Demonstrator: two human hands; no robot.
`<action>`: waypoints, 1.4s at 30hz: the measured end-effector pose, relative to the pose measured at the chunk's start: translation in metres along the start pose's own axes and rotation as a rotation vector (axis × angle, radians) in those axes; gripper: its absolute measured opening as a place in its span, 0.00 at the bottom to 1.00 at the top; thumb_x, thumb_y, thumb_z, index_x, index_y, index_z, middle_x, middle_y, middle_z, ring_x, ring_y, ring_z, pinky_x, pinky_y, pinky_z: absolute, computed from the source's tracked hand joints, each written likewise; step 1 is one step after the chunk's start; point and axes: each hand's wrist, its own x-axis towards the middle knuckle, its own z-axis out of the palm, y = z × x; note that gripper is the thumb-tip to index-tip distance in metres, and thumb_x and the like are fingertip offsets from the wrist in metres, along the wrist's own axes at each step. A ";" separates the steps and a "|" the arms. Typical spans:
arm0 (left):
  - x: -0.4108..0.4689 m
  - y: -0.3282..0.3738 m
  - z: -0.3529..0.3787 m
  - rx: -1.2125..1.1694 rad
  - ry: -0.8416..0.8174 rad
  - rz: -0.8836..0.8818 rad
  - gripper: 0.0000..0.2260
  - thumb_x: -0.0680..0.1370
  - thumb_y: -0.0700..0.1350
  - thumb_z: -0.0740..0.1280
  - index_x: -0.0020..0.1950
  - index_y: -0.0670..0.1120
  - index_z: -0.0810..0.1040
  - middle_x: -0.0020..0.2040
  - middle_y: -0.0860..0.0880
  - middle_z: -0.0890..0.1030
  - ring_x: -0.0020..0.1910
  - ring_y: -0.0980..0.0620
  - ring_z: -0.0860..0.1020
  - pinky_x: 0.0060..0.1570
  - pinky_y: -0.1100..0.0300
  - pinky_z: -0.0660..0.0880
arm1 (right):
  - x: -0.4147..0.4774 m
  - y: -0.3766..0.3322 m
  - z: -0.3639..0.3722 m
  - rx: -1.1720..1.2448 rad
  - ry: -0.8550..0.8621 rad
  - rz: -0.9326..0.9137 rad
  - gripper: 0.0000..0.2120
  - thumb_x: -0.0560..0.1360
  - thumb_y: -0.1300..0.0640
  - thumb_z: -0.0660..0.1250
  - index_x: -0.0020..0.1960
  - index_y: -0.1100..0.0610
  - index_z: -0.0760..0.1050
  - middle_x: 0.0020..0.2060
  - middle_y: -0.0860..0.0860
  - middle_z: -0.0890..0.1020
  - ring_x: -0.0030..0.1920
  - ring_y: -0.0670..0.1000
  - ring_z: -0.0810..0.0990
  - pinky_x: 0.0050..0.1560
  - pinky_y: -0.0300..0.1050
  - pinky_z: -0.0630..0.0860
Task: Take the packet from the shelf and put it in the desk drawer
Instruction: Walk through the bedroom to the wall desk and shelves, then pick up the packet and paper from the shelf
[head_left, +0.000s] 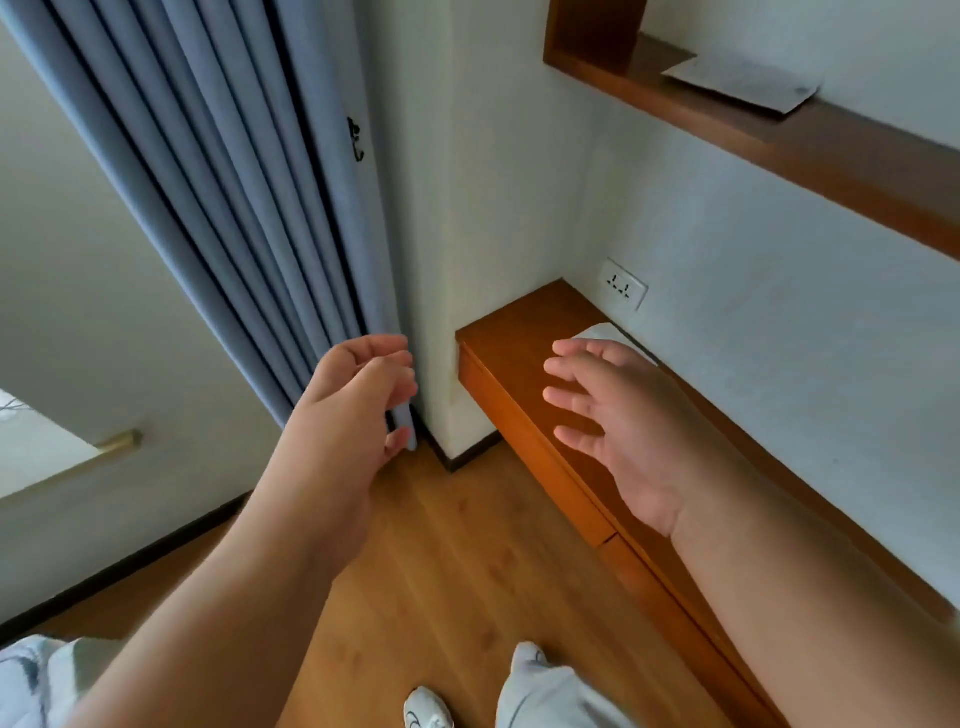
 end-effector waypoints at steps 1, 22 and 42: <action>0.008 0.004 0.005 0.005 -0.016 0.007 0.09 0.78 0.41 0.69 0.54 0.54 0.84 0.53 0.51 0.85 0.53 0.51 0.83 0.40 0.58 0.78 | 0.005 -0.006 0.000 0.010 0.014 -0.015 0.11 0.81 0.50 0.65 0.62 0.44 0.75 0.59 0.45 0.81 0.61 0.47 0.80 0.61 0.53 0.78; 0.120 0.149 0.188 0.126 -0.427 0.304 0.09 0.82 0.46 0.65 0.56 0.58 0.82 0.55 0.56 0.85 0.57 0.53 0.83 0.56 0.48 0.80 | 0.098 -0.152 -0.110 0.299 0.447 -0.396 0.12 0.77 0.47 0.67 0.59 0.43 0.80 0.57 0.44 0.85 0.57 0.46 0.84 0.60 0.55 0.80; 0.204 0.172 0.336 0.258 -0.706 0.266 0.12 0.82 0.47 0.62 0.62 0.57 0.80 0.57 0.57 0.83 0.56 0.56 0.82 0.64 0.45 0.75 | 0.096 -0.177 -0.147 0.271 0.912 -0.362 0.20 0.69 0.44 0.66 0.60 0.47 0.78 0.60 0.45 0.80 0.60 0.47 0.80 0.64 0.56 0.76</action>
